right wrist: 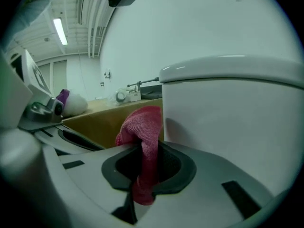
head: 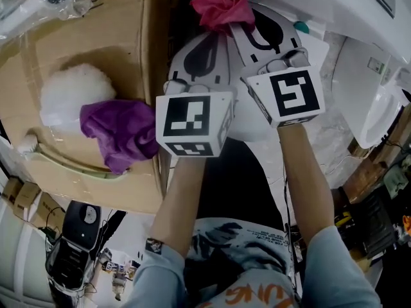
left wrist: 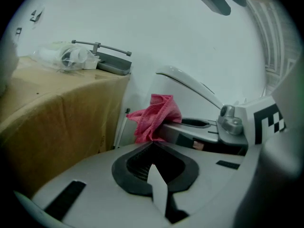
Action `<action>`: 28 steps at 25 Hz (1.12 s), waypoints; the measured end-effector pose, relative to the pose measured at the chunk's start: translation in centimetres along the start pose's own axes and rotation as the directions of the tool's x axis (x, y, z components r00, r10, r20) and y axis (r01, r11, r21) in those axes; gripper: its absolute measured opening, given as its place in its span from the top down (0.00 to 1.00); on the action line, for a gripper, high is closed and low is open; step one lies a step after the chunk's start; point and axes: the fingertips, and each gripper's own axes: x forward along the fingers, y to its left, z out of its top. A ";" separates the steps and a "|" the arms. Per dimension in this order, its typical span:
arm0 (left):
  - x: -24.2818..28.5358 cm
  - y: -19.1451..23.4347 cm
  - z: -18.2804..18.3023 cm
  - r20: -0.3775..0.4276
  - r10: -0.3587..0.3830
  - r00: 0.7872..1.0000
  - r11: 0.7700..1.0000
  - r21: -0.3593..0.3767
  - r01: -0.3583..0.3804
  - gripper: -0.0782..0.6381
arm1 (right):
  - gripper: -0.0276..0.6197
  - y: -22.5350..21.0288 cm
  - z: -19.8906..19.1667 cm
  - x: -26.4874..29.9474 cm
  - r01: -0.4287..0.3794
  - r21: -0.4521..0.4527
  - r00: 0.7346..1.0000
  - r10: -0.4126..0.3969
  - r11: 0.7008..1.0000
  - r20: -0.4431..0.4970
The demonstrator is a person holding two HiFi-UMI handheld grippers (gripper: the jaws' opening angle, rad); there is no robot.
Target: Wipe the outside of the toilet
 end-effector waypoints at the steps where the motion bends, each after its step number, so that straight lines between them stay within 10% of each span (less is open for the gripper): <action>1: 0.2 0.2 -0.1 -0.004 0.003 1.000 1.000 -0.005 -0.003 0.86 | 0.85 0.0 -0.2 0.6 -0.007 -0.022 1.000 0.007 1.000 -0.005; 28: 6.7 -6.2 -2.1 -0.147 -0.145 0.978 0.984 0.082 0.158 0.86 | 0.85 -9.9 -6.2 -4.5 0.226 0.084 0.972 -0.219 0.970 -0.090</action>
